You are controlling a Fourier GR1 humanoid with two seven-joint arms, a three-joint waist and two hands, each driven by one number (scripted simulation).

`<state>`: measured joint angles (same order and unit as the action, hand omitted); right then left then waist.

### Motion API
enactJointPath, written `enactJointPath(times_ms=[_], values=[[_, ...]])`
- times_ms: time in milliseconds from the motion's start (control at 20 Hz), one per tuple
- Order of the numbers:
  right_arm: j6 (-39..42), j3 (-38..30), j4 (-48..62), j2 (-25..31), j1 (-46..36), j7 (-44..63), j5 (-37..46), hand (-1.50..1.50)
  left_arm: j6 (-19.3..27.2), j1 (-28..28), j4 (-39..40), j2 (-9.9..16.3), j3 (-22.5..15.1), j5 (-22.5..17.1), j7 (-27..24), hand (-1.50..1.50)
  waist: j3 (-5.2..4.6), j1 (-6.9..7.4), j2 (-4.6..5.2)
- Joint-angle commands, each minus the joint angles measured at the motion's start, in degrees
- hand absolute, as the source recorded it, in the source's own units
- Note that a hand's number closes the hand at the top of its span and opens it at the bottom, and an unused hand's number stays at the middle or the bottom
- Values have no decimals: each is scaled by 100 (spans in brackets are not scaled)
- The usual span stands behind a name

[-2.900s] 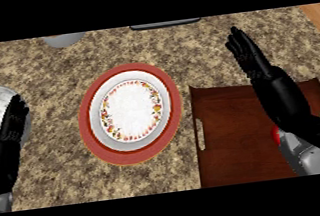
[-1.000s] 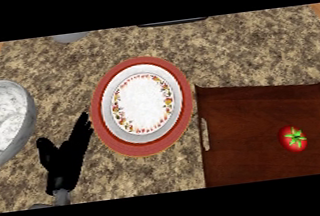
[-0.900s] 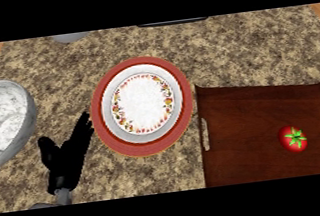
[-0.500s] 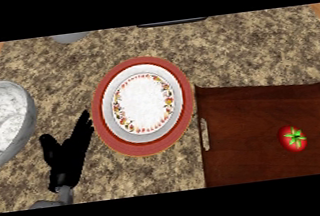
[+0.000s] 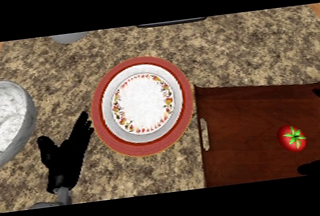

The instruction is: Pick the tomato from the tray and place it in the plate

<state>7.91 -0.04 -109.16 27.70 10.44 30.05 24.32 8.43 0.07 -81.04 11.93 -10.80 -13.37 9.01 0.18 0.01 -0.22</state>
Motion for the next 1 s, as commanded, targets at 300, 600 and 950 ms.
enactJointPath(times_ms=[300, 600, 950], values=[[-217, 147, 953, -415, -281, -86, 1210, -150, -167, -89, 495, -289, 106, 224, -138, 0, -18, -4, 29], [390, -172, 651, -569, -343, -27, 1103, -150, -382, -173, 141, -197, 457, 235, 292, 0, -18, -11, 20], [33, 34, 1953, -840, -565, -741, 1646, -150, -360, -151, 477, -419, 489, 465, 2, 0, -18, -9, 25]])
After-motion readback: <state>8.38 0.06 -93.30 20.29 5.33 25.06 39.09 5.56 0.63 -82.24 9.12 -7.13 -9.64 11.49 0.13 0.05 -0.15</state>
